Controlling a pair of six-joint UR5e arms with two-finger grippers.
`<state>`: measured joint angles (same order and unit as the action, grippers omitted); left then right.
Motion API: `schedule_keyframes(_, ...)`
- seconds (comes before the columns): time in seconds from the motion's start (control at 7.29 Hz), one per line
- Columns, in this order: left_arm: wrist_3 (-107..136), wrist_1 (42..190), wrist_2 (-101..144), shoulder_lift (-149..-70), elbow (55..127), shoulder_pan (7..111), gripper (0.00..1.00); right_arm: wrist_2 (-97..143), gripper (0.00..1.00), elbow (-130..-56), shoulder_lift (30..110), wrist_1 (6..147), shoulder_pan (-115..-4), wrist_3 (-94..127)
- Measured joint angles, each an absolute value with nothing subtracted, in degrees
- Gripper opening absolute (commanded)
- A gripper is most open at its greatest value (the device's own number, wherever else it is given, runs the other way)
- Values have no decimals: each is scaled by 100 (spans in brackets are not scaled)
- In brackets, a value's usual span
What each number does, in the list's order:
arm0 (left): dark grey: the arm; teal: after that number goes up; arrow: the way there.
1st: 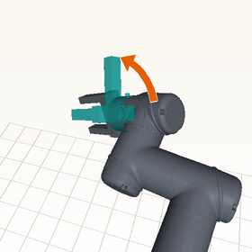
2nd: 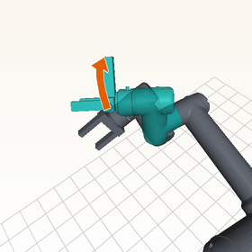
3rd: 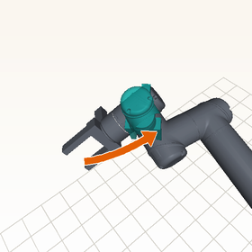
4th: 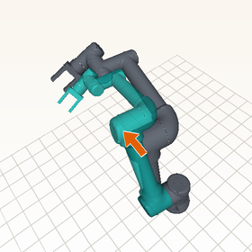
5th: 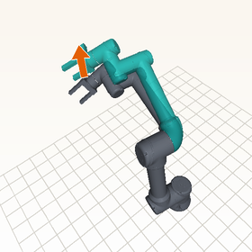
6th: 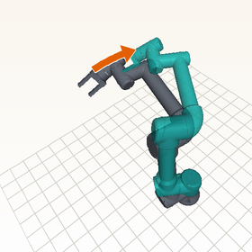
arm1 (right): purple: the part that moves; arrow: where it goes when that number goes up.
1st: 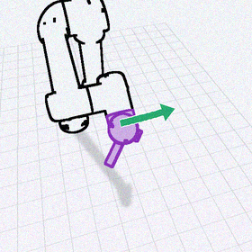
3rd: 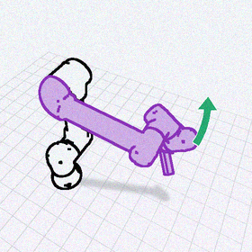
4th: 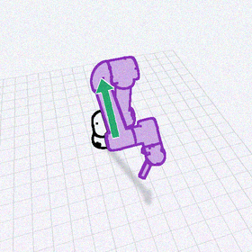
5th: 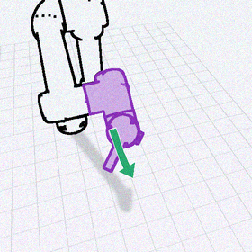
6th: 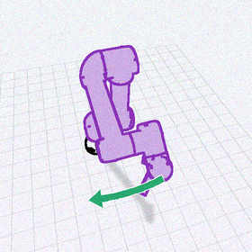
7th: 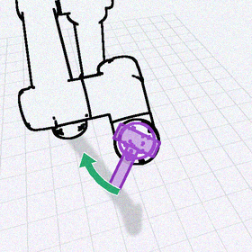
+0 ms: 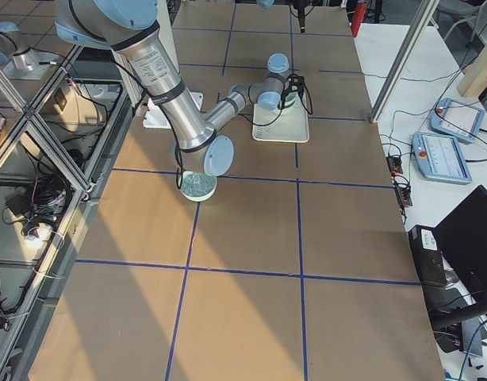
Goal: Stack green bowls together
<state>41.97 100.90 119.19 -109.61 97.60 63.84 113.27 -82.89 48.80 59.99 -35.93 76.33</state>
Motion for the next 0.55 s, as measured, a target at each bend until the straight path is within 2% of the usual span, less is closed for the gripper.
schedule_keyframes(0.55, 4192, 10090, 11918, -10960, 9745, 6389, 100, 11157, 0, -8272, 4801, 6072, -3560, 7632)
